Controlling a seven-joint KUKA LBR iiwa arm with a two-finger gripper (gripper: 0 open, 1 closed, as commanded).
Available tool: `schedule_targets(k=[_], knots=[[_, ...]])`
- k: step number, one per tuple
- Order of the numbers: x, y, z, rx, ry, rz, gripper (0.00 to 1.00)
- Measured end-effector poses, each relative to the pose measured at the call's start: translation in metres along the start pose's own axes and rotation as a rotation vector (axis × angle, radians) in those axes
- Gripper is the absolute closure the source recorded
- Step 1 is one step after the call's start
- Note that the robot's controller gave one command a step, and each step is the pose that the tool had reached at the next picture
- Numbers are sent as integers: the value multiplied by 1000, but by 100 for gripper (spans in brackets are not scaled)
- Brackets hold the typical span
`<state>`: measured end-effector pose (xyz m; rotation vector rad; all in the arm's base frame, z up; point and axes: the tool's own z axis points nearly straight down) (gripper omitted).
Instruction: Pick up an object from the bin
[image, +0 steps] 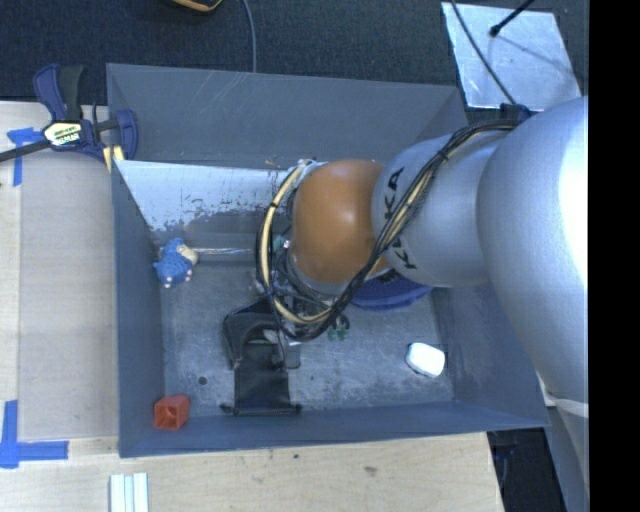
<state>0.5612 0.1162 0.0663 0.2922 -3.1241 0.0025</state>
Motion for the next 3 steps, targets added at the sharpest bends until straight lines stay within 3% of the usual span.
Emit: schedule_targets(k=[1, 2, 3], knots=[[-6, 21, -35, -2, -11, 159, 0], [3, 16, -34, -2, -3, 243, 0], [6, 15, -3, -1, -2, 321, 0]])
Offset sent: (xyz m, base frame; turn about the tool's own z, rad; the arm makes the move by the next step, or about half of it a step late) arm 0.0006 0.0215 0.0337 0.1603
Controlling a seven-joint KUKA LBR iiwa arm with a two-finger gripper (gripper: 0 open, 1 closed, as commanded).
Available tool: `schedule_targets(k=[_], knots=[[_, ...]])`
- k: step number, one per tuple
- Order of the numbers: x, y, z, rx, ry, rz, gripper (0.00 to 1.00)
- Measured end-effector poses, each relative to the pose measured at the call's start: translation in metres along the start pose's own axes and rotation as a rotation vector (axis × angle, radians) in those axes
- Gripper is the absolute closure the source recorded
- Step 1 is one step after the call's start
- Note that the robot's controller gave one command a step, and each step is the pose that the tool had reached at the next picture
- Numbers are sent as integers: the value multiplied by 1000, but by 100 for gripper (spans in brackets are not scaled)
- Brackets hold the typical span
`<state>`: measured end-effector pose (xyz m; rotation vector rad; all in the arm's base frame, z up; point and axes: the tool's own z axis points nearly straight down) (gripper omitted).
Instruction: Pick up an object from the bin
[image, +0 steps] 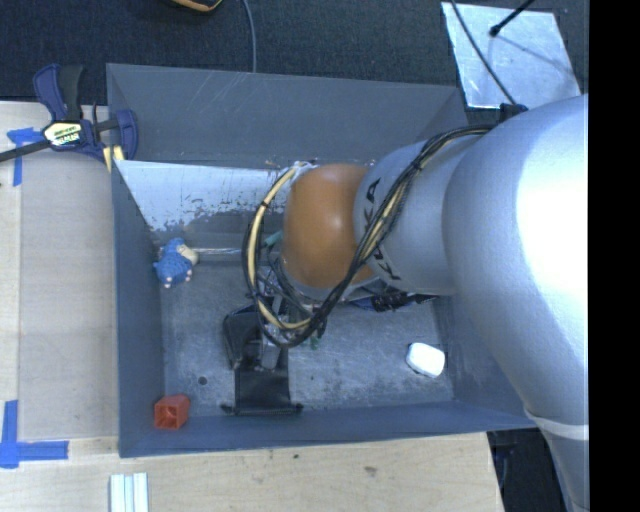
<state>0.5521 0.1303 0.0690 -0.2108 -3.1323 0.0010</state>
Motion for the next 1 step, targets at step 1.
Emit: schedule_targets(k=[1], knots=[[-1, 0, 0, -1, -1, 0, 0]])
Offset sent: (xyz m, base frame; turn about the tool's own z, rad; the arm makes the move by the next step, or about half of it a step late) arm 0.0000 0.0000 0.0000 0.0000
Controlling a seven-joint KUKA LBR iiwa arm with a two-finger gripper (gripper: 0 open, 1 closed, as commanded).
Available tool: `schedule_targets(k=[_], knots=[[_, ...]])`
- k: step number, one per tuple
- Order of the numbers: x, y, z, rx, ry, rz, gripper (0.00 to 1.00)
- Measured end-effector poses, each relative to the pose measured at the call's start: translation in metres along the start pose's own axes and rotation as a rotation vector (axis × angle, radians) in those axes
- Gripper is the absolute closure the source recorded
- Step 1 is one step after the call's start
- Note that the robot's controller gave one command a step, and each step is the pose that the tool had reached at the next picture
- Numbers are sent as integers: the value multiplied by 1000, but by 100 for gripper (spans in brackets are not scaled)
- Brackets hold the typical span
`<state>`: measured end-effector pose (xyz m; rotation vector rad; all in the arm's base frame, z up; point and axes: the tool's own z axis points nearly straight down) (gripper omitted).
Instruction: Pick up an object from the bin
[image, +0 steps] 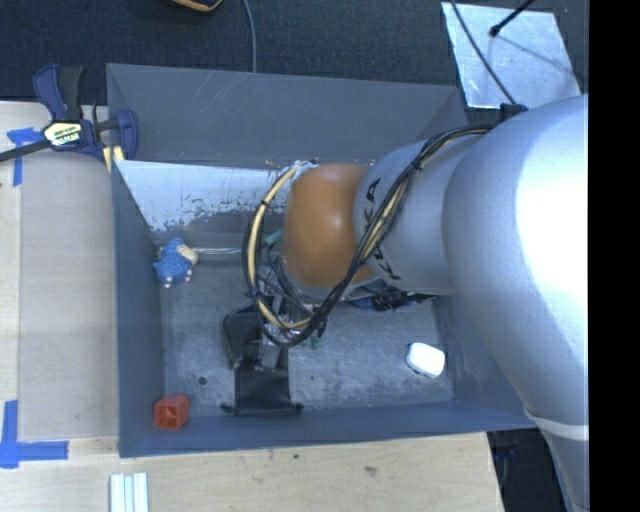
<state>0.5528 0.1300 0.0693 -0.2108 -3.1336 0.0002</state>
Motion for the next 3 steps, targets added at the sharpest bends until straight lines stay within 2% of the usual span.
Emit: schedule_targets(k=[1, 2, 3], knots=[[-1, 1, -2, -2, -3, 0, 100], [-1, 0, -52, -1, -2, 1, 100], [-1, -1, -69, 0, 1, 2, 100]])
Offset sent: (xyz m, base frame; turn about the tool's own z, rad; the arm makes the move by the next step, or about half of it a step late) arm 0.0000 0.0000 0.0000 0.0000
